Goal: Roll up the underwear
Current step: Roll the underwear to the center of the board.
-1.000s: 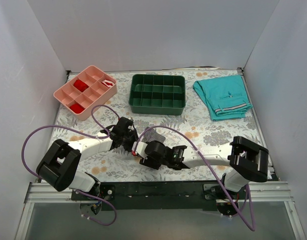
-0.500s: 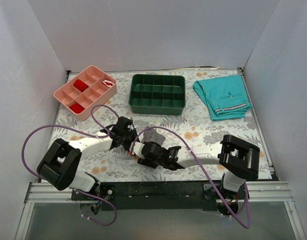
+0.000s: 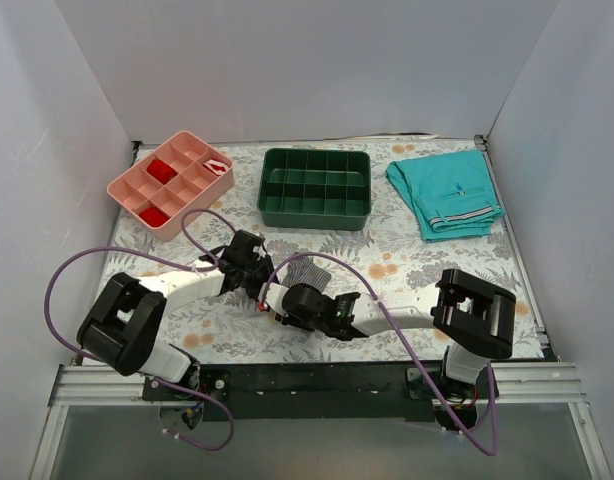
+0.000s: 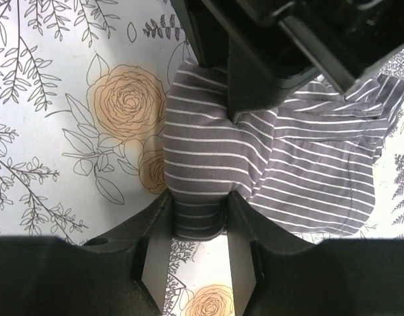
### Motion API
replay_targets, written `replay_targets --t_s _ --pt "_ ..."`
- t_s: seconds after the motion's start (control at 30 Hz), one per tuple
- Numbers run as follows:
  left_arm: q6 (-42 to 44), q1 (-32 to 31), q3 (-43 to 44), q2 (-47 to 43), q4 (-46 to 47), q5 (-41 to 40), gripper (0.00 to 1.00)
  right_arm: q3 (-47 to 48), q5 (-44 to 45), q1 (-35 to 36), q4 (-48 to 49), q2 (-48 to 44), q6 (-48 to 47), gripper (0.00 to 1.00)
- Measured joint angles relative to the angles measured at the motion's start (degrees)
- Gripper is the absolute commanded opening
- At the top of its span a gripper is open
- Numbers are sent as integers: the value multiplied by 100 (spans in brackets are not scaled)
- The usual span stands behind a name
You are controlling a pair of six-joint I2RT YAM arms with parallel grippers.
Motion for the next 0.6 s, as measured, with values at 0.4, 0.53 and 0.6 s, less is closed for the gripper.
replay_targets --t_s 0.4,0.53,0.6 --pt "55 243 96 -31 -221 -70 22 332 -704 -271 -57 188 133 1" --pt "74 413 164 -153 -592 -271 33 354 -1591 -629 184 210 463 1" --pt "87 505 168 -225 -748 -352 38 354 -2055 -798 337 240 667 1"
